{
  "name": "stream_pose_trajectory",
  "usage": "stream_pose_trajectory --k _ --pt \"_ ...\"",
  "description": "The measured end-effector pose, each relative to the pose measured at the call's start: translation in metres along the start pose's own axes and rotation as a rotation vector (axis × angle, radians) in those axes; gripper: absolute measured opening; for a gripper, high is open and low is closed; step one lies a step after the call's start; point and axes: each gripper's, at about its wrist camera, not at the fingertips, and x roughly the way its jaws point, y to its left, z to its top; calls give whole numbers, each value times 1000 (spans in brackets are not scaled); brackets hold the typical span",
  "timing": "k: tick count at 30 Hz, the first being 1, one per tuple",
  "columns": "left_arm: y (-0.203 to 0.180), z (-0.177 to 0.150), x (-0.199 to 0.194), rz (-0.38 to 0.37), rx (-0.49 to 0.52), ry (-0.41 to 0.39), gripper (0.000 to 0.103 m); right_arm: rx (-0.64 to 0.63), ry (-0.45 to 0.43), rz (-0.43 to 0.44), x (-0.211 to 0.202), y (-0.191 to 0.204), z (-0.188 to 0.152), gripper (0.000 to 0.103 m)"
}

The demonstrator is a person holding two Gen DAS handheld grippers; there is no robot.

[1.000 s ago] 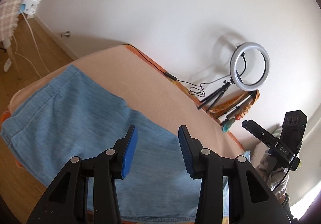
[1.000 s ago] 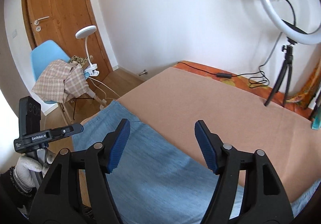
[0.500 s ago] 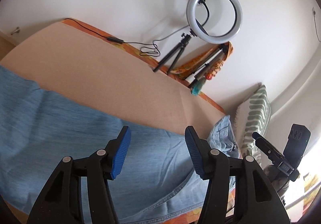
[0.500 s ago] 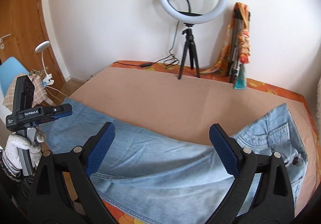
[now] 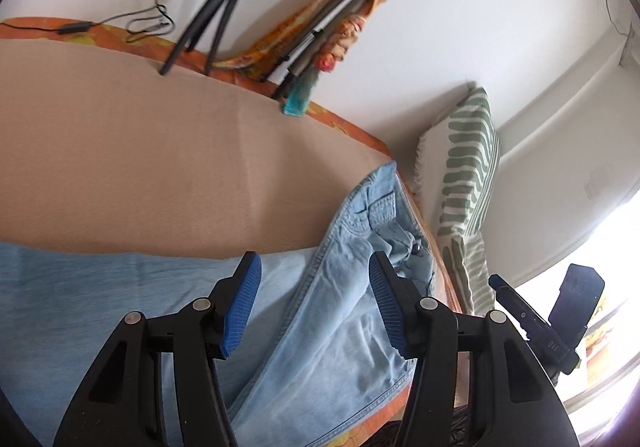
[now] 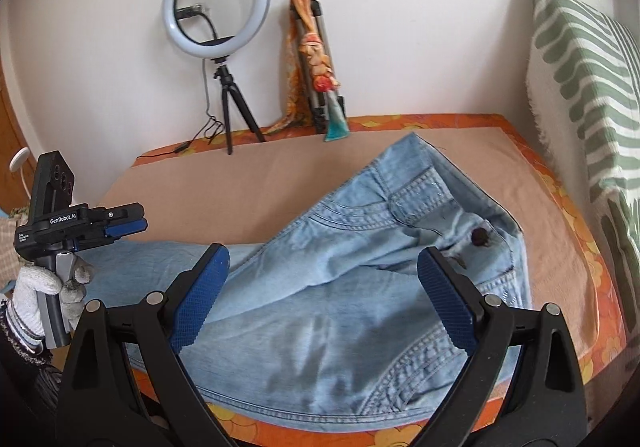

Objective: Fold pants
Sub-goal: 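Move both tools back to the waistband end of the folded jeans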

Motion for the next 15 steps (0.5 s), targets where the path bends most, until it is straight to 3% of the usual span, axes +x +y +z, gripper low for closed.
stream_pose_trajectory --k 5,9,15 --pt "-26 8 57 -28 36 99 59 112 6 -60 -11 -54 -11 97" --pt "-34 15 94 -41 10 150 59 188 10 -82 -14 -87 -19 97" --pt "-42 21 140 6 9 201 60 264 21 -86 -16 -118 -29 97"
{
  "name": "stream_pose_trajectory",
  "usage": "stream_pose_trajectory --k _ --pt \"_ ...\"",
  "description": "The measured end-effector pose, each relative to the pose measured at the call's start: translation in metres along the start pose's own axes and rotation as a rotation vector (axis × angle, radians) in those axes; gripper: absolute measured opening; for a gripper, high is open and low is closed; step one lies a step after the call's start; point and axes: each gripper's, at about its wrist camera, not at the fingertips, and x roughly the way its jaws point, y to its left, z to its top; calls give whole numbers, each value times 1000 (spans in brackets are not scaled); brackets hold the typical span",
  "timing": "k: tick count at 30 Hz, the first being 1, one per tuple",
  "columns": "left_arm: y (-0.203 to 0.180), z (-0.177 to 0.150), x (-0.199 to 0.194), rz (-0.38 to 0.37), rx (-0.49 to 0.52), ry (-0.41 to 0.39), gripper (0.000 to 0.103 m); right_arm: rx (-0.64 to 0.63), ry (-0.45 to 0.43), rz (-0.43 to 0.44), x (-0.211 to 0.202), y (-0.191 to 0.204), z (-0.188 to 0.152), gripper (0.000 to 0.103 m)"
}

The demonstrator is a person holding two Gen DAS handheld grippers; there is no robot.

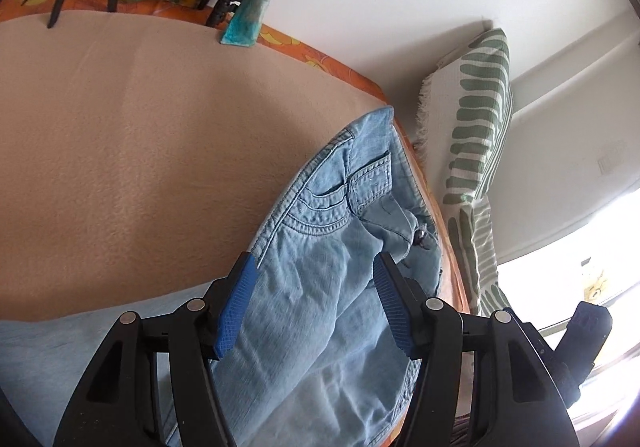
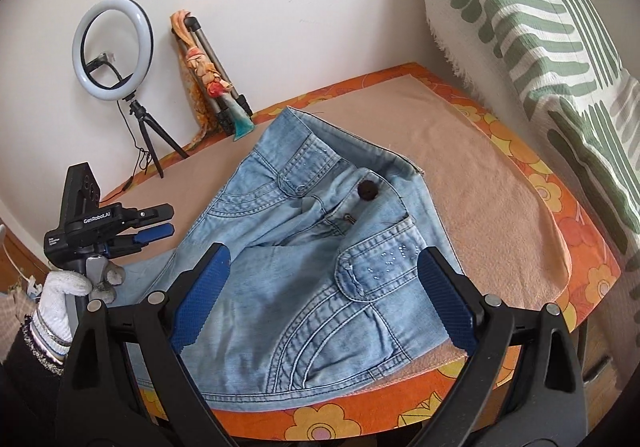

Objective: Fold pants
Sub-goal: 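Move both tools back to the waistband end of the folded jeans, then grasp the waistband edge with the left tool and lift it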

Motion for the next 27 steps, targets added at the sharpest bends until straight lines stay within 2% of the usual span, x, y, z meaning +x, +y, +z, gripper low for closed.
stream_pose_trajectory --k 4,10,15,17,21,23,27 --pt "-3 9 25 28 -1 33 60 39 -2 -25 -2 -21 -5 97" --pt "-6 24 53 59 -25 38 60 102 14 -44 -1 -51 -12 97" --pt "-17 27 64 61 32 43 60 135 20 -29 4 -58 -7 97" --pt "-22 29 62 111 61 23 60 127 18 -29 5 -56 -4 97" --pt "-16 43 53 138 60 -26 60 124 14 -17 6 -56 -4 97" --pt "-7 49 56 118 32 -9 60 124 17 -27 7 -59 -6 97" --pt "-1 49 74 94 20 76 60 152 30 -33 12 -72 -9 97"
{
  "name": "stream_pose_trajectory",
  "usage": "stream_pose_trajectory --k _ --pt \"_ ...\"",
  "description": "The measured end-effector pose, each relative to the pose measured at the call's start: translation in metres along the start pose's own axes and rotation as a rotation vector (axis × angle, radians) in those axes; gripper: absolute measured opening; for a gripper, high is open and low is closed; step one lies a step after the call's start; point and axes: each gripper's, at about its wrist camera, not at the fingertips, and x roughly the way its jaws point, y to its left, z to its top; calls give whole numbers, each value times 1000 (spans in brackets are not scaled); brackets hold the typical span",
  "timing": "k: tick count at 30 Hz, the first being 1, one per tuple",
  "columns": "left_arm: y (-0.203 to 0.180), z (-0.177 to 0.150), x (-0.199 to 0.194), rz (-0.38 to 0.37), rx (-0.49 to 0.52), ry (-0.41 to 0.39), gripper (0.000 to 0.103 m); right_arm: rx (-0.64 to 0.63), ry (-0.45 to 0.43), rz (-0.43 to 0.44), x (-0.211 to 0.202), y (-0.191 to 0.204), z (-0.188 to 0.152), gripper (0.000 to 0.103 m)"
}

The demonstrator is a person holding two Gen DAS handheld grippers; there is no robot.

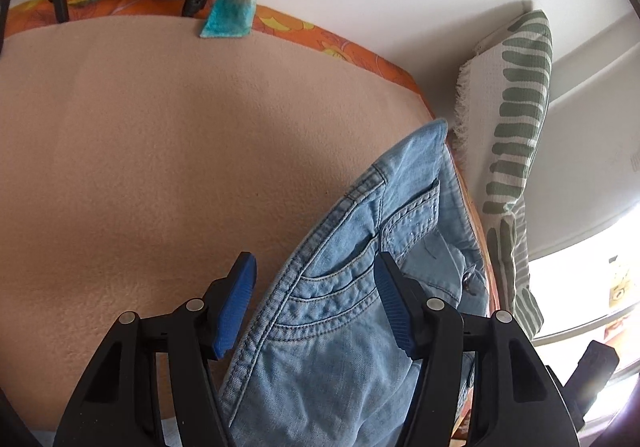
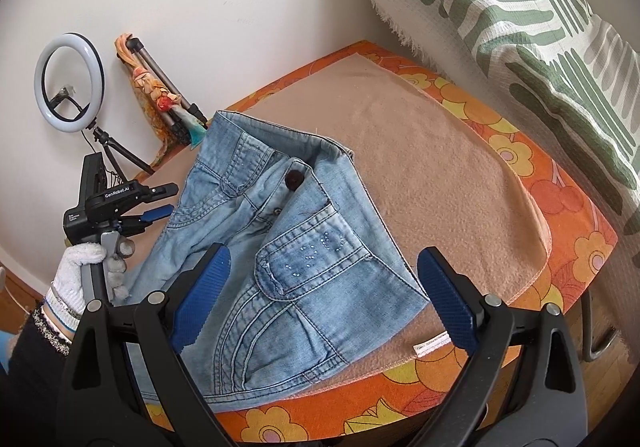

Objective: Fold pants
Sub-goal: 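Grasp the waistband edge with the left tool and lift it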

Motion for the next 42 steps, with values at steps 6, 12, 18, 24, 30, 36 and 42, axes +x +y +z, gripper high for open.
stream_pose_trajectory --k 6,12,18,24,30,36,42 --pt "-9 -14 10 -27 38 -6 59 12 4 -11 4 -8 3 97" --pt "-23 -17 1 -67 82 -55 19 38 17 2 5 -13 2 97" --pt "-65 -30 -22 -100 217 -93 17 93 6 18 1 -22 4 97" --pt "-115 -66 -38 -127 390 -96 16 212 7 42 0 -52 2 95" --pt "-148 -107 -43 -150 524 -62 16 312 -35 103 -13 -78 3 95" --pt "-169 -148 -29 -130 654 15 16 361 -66 151 -20 -91 3 94" --pt "-172 -177 2 -64 744 100 16 379 -34 186 -11 -94 -4 93"
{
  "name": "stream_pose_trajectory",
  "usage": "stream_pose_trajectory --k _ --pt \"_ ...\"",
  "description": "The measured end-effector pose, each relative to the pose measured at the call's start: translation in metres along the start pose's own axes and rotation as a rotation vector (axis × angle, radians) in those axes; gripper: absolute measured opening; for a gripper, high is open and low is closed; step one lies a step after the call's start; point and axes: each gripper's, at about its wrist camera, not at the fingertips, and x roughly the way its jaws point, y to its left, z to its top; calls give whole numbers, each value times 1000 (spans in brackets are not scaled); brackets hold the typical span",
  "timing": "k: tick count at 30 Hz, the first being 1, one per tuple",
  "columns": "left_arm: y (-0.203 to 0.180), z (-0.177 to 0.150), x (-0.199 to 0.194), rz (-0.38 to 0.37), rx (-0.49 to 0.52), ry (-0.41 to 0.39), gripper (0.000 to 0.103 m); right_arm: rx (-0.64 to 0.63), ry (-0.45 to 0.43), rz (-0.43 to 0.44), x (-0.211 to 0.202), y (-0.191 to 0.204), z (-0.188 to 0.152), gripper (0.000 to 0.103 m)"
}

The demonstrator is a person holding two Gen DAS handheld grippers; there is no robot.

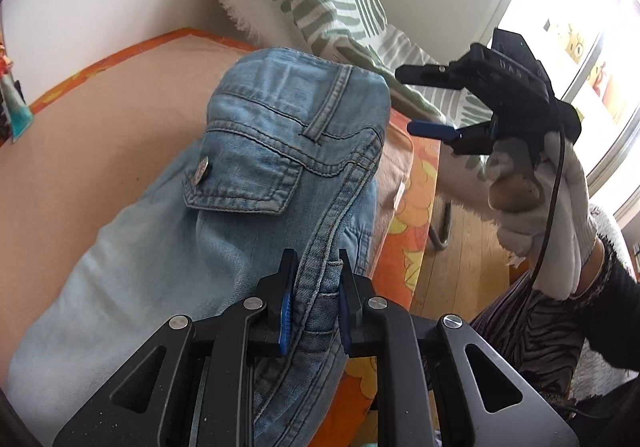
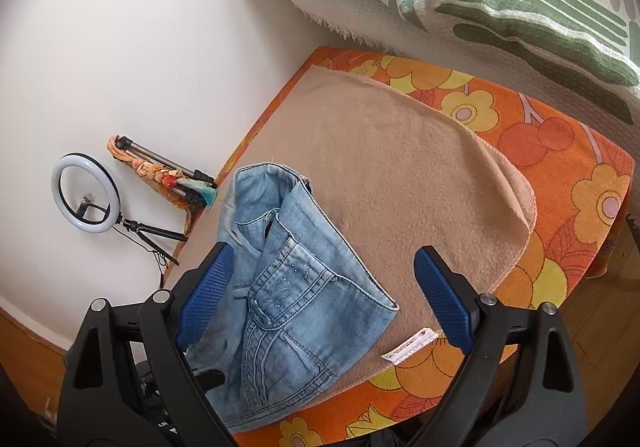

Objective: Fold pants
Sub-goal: 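Bring the right tool to the jeans edge held by the left tool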

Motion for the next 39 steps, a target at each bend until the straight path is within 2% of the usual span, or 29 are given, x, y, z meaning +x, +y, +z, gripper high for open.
stream_pose_trajectory --k 7,9,14,18,20,23,27,31,34,37,39 --pt "-40 -11 18 110 232 75 16 91 65 -2 12 -26 -12 93" --pt "-44 -14 24 128 261 95 16 108 93 3 16 -32 -18 93" --pt "-37 -5 39 117 218 126 16 125 129 15 19 -37 -33 92" --pt "-36 -9 42 115 200 131 16 125 90 32 6 -35 -35 80" --pt "-33 -8 42 108 185 133 16 103 74 57 1 -30 -34 80" --pt "-28 -8 44 88 147 135 16 86 117 90 9 -22 -40 72" --pt "-24 -9 45 76 131 131 16 54 190 30 31 -20 -53 65" --pt "-19 -8 46 55 106 124 16 46 210 3 40 -19 -59 64" --pt "-15 -10 47 43 95 120 16 82 233 58 44 -17 -65 64" --pt "-10 -12 44 30 82 114 16 47 217 64 48 -8 -69 64" --pt "-7 -14 42 20 70 109 16 67 203 86 51 -7 -69 64"
